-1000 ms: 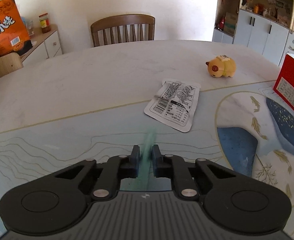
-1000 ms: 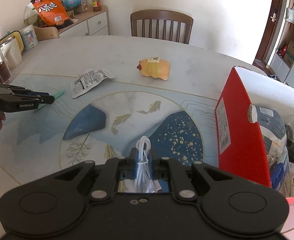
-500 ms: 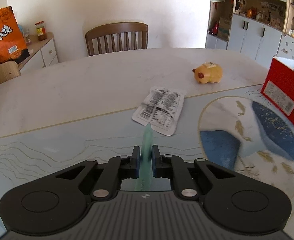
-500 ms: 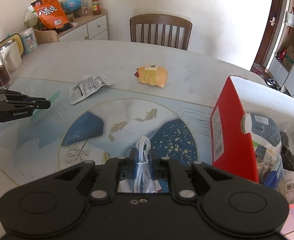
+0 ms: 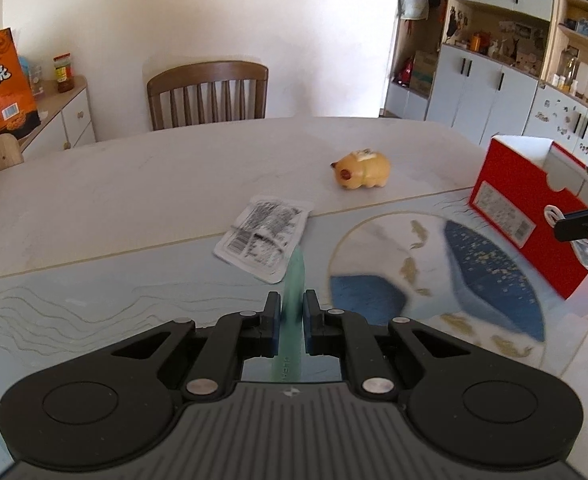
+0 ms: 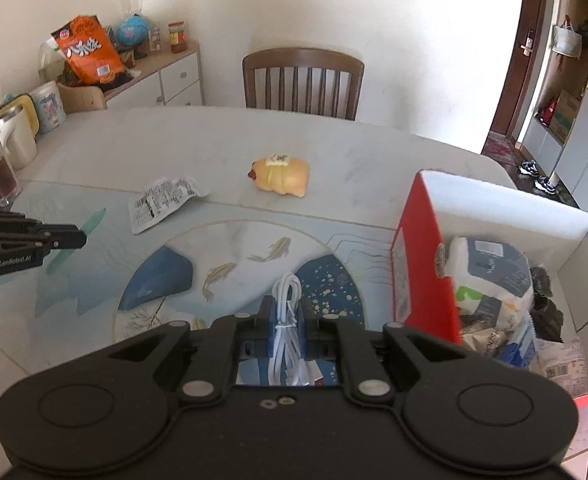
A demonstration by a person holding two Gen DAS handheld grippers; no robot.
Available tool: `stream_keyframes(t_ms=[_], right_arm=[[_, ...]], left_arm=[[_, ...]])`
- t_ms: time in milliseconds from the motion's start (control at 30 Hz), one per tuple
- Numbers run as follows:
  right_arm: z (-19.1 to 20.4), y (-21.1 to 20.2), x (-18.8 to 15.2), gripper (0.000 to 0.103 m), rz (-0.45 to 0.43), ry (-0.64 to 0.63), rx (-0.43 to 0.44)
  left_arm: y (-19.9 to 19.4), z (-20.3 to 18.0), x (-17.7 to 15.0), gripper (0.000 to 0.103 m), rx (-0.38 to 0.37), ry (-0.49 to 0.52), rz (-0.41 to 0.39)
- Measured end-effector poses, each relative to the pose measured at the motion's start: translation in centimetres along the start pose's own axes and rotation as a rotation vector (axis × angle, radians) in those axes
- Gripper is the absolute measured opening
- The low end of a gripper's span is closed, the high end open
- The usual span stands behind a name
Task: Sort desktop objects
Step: 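Lift the green stick and white cable and carry both over the shoebox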
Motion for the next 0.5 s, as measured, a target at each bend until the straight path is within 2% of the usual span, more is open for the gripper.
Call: stream_keyframes(t_ms=[500], right_arm=[[-3.9, -4.5, 2.5, 0.010, -0.113, 0.077, 0.028]], left_arm=[[-2.0, -4.7, 2.5, 0.010, -0.039, 0.014, -0.018]])
Point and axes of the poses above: each gripper's, at about its wrist camera, not at the fingertips, and y roughly the way its jaws point, z to its left, x to its top, the point moved 7 cm from there along y, roughly the way its jaws point, and after that the axes turned 1 degree about y, right-handed, at the moved point
